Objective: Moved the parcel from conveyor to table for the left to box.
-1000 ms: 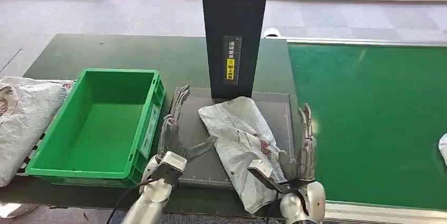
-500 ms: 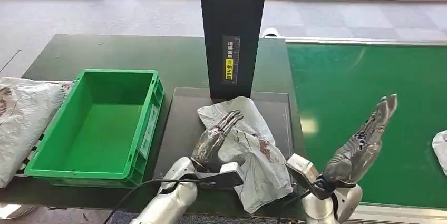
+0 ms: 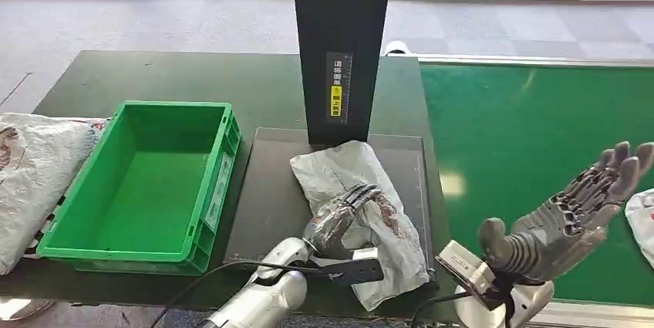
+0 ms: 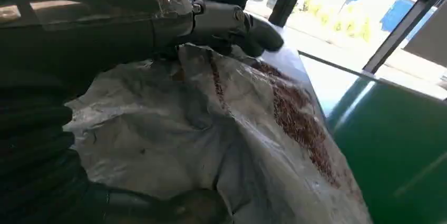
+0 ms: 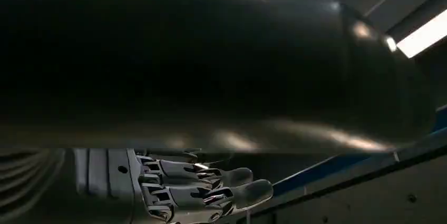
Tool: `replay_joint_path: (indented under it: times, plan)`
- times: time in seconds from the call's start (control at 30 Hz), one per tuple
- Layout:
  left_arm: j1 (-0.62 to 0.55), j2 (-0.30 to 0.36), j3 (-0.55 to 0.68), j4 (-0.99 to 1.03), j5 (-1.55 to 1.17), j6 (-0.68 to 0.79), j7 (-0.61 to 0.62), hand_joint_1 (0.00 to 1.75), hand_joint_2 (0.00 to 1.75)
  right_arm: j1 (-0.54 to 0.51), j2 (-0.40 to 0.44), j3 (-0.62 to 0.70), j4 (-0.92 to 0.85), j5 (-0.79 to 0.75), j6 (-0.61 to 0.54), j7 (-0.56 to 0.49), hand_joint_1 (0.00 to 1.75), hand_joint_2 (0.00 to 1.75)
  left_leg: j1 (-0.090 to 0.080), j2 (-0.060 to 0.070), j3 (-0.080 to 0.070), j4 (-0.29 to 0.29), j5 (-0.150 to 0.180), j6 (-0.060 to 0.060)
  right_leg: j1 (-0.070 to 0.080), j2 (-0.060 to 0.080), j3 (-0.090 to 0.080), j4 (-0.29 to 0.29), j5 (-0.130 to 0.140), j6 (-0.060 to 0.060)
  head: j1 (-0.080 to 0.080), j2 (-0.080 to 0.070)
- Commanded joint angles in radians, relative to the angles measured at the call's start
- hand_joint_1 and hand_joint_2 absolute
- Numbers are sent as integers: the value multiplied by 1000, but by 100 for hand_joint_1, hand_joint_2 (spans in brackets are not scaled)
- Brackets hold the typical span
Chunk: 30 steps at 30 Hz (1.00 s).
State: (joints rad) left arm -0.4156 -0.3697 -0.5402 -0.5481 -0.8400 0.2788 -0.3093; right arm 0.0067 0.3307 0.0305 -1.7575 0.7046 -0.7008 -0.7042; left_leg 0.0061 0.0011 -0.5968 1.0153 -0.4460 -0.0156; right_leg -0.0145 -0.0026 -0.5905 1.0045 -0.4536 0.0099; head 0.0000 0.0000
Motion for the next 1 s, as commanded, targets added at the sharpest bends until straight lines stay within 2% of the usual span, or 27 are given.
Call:
replay_joint_path:
  times: [0.03, 0.2, 0.3, 0.43, 0.53, 0.67, 0.73, 0.8, 0.83, 0.87, 0.93, 0.97, 1.0]
  plan:
    - [-68, 21, -134, 142, -18, -21, 38, 175, 175, 45, 18, 13, -6, -9, 3, 6, 0, 175, 0, -1, 3, -2, 0, 0, 0, -1, 3, -2, 0, -1, 0, 0]
    - [-68, 21, -134, 142, -18, -21, 38, 175, 175, 45, 18, 13, -6, -9, 3, 6, 0, 175, 0, -1, 2, -2, 0, 0, 1, -1, 2, -2, 0, -1, 0, 0]
    - [-74, 21, -148, 153, -32, -27, 64, 175, 175, 44, 18, 14, -3, -12, 3, 6, 0, 175, 1, 0, 8, -7, 0, 0, 1, 0, 8, -7, 1, -2, 0, 0]
    - [-74, 21, -147, 154, -40, -7, 68, 175, 175, 42, 18, 10, 7, -13, 3, 6, 0, 175, 0, 0, 3, -2, 0, 0, 1, 0, 3, -2, 0, -1, 0, 0]
    - [-63, 21, -115, 131, -31, 72, 52, 175, 175, 47, 18, 0, 5, -13, 3, 6, 0, 175, 0, 0, 4, -3, 0, 0, 1, 0, 4, -3, 0, -1, 0, 0]
    - [-69, 21, -98, 128, -28, 88, 44, 175, 175, 54, 18, -1, -2, -11, 3, 6, 0, 175, 0, 0, 4, -3, 0, 0, 0, 1, 3, -3, 0, -1, 0, 0]
    - [-57, 21, -17, 84, 5, 229, 6, 175, 175, 65, 18, -6, -17, -8, 3, 6, 0, 175, 0, -1, 4, -3, 0, 0, 1, -1, 4, -3, 0, -1, 0, 0]
    - [-51, 38, 104, -22, 24, 419, -54, 175, 175, 80, 18, -11, -28, -1, 3, 6, 0, 175, 1, -1, 3, -3, 0, 0, 1, -1, 4, -3, 0, -1, 0, 0]
    - [-4, 49, 214, -195, -66, 419, -38, 175, 175, 84, 18, -11, -30, 1, 3, 6, 0, 175, 1, 0, 3, -2, 0, 0, 1, 0, 3, -3, 0, -1, 0, 0]
    - [65, 29, 343, -388, -177, 419, -56, 175, 175, 88, 18, -10, -29, 2, 3, 6, 0, 175, 1, 0, 1, -1, 0, 0, 1, 0, 1, -1, 0, -1, 0, 0]
    - [108, 21, 437, -589, -264, 419, -66, 175, 175, 90, 18, -8, -23, 0, 3, 6, 0, 175, 1, 1, 2, -2, 0, 0, 1, 1, 2, -2, 0, -1, 0, 0]
    - [152, 21, 493, -809, -326, 419, -44, 175, 175, 92, 18, 1, -13, -7, 3, 6, 0, 175, 1, 1, 0, 0, -1, 0, 1, 1, 0, 0, 0, -1, 0, 0]
    - [152, 21, 493, -809, -326, 419, -44, 175, 175, 92, 18, 1, -13, -7, 3, 6, 0, 175, 0, 2, -3, 1, -1, 0, 0, 2, -3, 2, 0, -1, 0, 0]
